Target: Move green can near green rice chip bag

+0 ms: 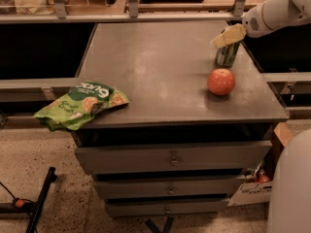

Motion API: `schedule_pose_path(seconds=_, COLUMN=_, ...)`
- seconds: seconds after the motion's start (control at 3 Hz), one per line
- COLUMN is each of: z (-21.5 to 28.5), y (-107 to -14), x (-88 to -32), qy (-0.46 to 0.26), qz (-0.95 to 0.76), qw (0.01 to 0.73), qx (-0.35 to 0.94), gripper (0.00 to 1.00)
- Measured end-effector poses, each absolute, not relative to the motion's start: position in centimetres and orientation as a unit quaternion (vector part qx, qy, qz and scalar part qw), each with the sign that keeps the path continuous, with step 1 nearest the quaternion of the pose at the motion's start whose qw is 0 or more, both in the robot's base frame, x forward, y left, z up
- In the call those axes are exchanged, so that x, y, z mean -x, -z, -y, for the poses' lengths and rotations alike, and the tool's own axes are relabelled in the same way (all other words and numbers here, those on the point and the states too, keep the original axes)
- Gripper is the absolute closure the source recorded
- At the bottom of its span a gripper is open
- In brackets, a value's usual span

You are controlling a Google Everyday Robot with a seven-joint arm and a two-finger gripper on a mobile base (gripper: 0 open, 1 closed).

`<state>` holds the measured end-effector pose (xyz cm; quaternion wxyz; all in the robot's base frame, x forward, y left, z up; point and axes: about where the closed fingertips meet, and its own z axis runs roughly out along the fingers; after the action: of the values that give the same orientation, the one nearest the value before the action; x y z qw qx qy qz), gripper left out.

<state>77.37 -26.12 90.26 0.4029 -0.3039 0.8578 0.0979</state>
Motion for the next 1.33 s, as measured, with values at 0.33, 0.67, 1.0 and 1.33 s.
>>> schedule_pose_path(seconds=0.33, z=25.7, y=-88.9, x=-78.1, qy=-0.109, qz=-0.857, qw=0.403, qx=0.303, gripper=0.15)
schedule_pose_path(seconds=0.67, z=25.3, y=-89.4, x=-77.7, qy=-0.104, qz=-0.854, qw=0.401, qx=0.314, gripper=0.38)
schedule_pose_path(seconds=1.0, z=24.3, y=-91.3, x=-76.7, qy=-0.101, qz=-0.844, qw=0.402, qx=0.341, gripper=0.62)
schedule_pose_path(seconds=1.33, z=21.4, y=-93.6, x=-75.2, qy=-0.111, qz=-0.822, qw=0.402, qx=0.388, gripper=0.85)
